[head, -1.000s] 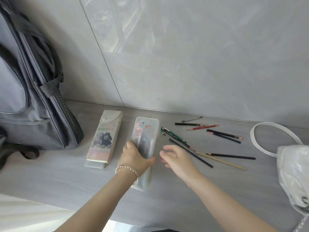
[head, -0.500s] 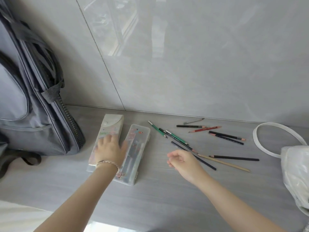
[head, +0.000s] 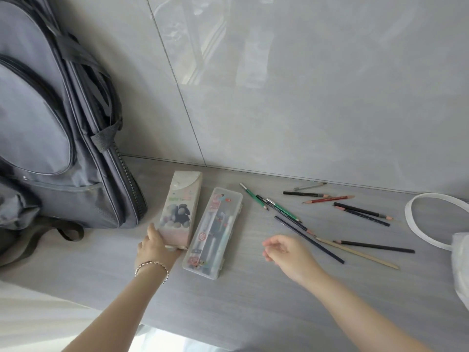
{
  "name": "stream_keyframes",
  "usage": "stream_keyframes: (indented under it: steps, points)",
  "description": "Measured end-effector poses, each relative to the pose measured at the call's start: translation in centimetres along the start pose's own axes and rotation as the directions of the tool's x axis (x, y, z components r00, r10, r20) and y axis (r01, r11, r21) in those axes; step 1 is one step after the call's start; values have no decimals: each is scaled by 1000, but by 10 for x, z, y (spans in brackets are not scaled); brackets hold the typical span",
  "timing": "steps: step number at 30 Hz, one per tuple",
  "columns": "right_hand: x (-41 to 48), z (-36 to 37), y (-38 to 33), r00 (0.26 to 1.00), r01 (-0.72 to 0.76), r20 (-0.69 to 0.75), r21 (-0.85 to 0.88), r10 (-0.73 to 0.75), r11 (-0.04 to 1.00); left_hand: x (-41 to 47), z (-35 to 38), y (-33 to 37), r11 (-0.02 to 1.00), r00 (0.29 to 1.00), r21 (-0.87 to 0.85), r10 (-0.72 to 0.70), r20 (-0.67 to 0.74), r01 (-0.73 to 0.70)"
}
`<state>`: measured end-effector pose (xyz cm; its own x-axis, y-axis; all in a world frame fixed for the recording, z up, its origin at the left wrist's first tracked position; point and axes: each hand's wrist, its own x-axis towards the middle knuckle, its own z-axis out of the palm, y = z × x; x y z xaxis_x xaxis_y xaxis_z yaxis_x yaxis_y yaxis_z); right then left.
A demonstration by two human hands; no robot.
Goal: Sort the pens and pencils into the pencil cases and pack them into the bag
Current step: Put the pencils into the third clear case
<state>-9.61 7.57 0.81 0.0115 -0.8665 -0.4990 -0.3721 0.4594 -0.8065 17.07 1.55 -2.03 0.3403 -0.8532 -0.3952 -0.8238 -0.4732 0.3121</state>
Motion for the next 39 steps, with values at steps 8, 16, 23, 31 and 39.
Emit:
stream_keyframes:
  steps: [8, 16, 23, 31, 39]
  points:
    - [-10, -12, 8, 998, -60, -30, -34, 59, 998, -23, -25, 0, 963, 956, 241, 180, -231, -123]
    - [-11, -4, -2, 998, -1, -60, 23, 2, 1000, -61, -61, 32, 981, 946, -139, 88, -312, -137]
    - [-10, -6, -35, 990, 97, -141, 534, -25, 840, -102, -32, 97, 532, 888, -825, 263, 377, 192]
    - [-22, -25, -25, 920, -58, -251, 672, 301, 738, -141, 19, 135, 891, 740, -413, 405, 537, -188]
    - [-33, -40, 4, 970, 41, -193, 733, 150, 679, -126, 19, 117, 757, 604, -639, 576, 552, -138]
